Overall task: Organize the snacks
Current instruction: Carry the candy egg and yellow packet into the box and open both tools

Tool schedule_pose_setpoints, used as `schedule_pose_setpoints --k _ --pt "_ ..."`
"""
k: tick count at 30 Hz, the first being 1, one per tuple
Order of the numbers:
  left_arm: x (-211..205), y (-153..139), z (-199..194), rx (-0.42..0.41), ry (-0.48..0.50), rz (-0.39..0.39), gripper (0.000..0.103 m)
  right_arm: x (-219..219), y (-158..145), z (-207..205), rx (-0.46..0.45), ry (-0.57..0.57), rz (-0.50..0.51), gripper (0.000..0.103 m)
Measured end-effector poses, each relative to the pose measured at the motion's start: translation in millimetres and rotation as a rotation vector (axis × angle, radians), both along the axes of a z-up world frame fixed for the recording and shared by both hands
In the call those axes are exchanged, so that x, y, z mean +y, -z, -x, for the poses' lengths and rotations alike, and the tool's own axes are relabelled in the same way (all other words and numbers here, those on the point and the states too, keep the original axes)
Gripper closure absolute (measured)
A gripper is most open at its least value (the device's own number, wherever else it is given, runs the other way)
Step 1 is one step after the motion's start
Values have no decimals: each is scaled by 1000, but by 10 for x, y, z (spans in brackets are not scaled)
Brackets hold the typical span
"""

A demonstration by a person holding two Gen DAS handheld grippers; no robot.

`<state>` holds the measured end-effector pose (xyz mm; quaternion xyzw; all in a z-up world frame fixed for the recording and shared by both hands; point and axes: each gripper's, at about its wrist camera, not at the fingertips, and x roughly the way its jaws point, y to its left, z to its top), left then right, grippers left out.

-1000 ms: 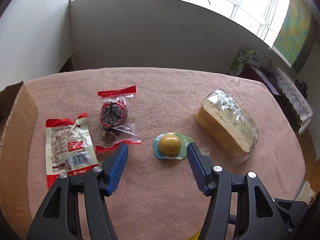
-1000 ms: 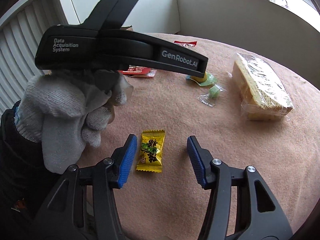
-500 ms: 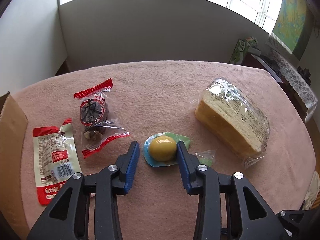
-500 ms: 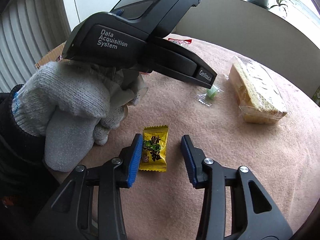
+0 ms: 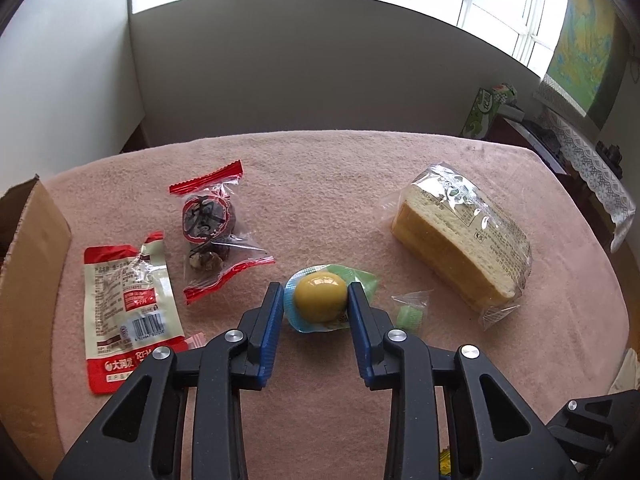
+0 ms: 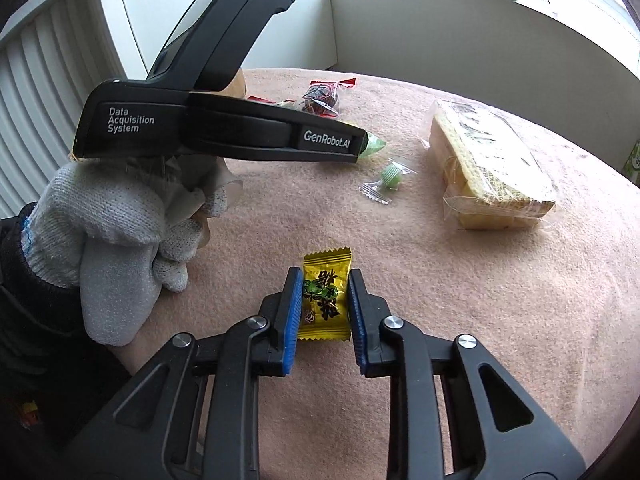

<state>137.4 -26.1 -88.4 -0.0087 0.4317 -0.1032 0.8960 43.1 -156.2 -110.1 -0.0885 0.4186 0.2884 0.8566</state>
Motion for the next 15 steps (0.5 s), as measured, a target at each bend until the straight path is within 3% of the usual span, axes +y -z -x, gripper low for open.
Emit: schedule_pose_setpoints --k 15 --pt "395 -536 430 -150 -81 94 73 -115 -402 -157 -67 46 -68 80"
